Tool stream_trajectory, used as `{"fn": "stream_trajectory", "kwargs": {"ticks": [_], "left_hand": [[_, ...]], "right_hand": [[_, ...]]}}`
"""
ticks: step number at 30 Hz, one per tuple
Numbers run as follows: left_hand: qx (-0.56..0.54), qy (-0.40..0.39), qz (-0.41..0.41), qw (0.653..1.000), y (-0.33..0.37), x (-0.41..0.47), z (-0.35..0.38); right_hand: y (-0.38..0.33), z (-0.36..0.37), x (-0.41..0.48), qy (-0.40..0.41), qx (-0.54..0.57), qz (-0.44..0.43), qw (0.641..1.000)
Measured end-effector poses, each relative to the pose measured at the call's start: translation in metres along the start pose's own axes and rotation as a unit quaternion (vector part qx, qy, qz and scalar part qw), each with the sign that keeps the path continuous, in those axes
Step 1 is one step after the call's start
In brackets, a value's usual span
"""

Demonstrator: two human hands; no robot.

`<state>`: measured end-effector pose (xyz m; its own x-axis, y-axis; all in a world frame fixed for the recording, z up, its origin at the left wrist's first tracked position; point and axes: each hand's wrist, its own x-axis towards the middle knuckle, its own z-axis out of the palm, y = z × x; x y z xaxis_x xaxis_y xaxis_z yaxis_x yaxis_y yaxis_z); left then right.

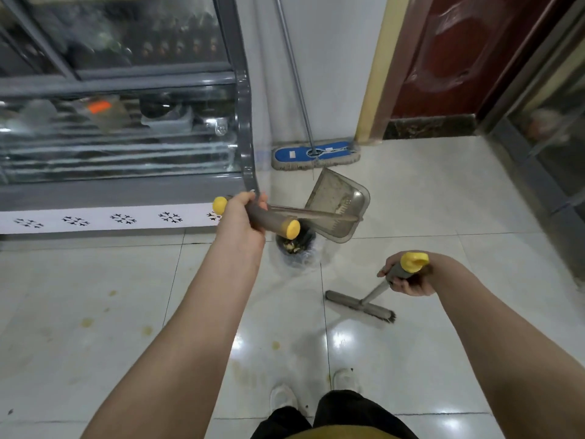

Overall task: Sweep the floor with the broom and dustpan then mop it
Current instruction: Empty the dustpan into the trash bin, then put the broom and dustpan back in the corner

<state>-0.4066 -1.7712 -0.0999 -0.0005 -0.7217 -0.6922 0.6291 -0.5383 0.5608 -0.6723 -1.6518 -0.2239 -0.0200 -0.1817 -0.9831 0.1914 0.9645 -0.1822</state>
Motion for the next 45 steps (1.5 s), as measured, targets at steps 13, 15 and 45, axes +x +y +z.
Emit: {"fn": "stream_trajectory", "kwargs": {"ticks": [13, 15, 45], "left_hand": [[0.193, -0.06, 0.005, 0.979, -0.09, -0.014, 0.113], [0.212, -0.078, -0.002, 0.974, -0.109, -0.017, 0.128], [0.481, -0.206, 0.088, 0.847, -0.168, -0.004, 0.264]], "right_hand": [[0.014, -0.112, -0.035, -0.031, 0.053, 0.004, 0.998], [0.021, -0.13, -0.035, -0.043, 0.076, 0.006, 0.996], [0.007, -0.25, -0.059, 0.036, 0.315, -0.15, 0.936]]}}
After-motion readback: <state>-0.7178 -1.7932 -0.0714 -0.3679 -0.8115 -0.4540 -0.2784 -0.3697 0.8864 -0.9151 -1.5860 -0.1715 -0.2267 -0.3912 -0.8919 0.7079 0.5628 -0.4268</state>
